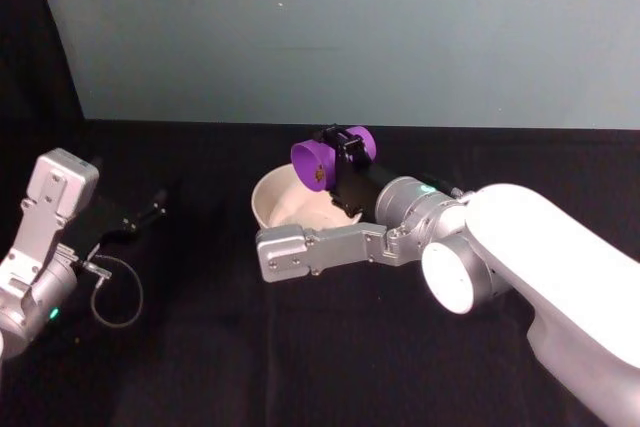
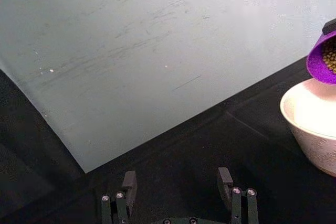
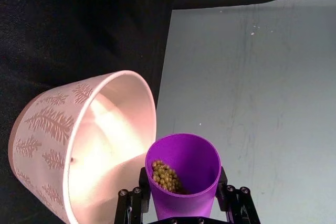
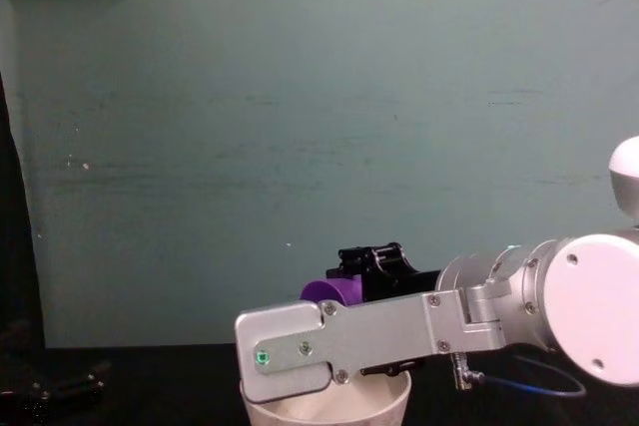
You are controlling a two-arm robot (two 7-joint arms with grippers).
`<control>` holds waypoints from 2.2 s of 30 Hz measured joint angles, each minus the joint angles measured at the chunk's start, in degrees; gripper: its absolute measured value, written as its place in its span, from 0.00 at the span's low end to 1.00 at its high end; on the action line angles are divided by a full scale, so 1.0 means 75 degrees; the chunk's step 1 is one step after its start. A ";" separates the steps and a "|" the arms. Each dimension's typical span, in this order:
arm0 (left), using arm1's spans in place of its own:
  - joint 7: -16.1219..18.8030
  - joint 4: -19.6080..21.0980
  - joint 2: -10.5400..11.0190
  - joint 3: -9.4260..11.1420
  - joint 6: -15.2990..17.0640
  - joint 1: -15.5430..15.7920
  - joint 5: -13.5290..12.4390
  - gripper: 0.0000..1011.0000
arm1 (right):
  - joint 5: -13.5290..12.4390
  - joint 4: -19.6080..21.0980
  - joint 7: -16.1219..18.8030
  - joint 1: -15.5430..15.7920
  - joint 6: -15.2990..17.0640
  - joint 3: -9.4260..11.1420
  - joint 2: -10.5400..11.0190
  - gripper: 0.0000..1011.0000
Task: Pick up the cup and pour the mung beans from the cup into the bowl.
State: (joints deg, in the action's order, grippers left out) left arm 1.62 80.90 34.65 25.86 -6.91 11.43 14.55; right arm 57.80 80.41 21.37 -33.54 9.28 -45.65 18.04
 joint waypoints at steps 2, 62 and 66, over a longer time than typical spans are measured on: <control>0.0000 0.0000 0.0000 0.0000 0.0000 0.0000 0.0000 1.00 | 0.0025 0.0000 0.0007 -0.0001 -0.0008 -0.0003 -0.0003 0.72; 0.0000 0.0000 0.0000 0.0000 0.0000 0.0000 0.0000 1.00 | 0.1077 0.0135 0.0265 -0.0175 0.0034 -0.0454 0.0059 0.72; 0.0000 0.0000 0.0000 0.0000 0.0000 0.0000 0.0000 1.00 | 0.1123 0.0111 0.0286 -0.0201 0.0031 -0.0496 0.0047 0.72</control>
State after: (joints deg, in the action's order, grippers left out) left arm 1.62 80.90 34.65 25.86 -6.90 11.43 14.54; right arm 66.21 81.24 23.52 -35.05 9.51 -49.37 18.40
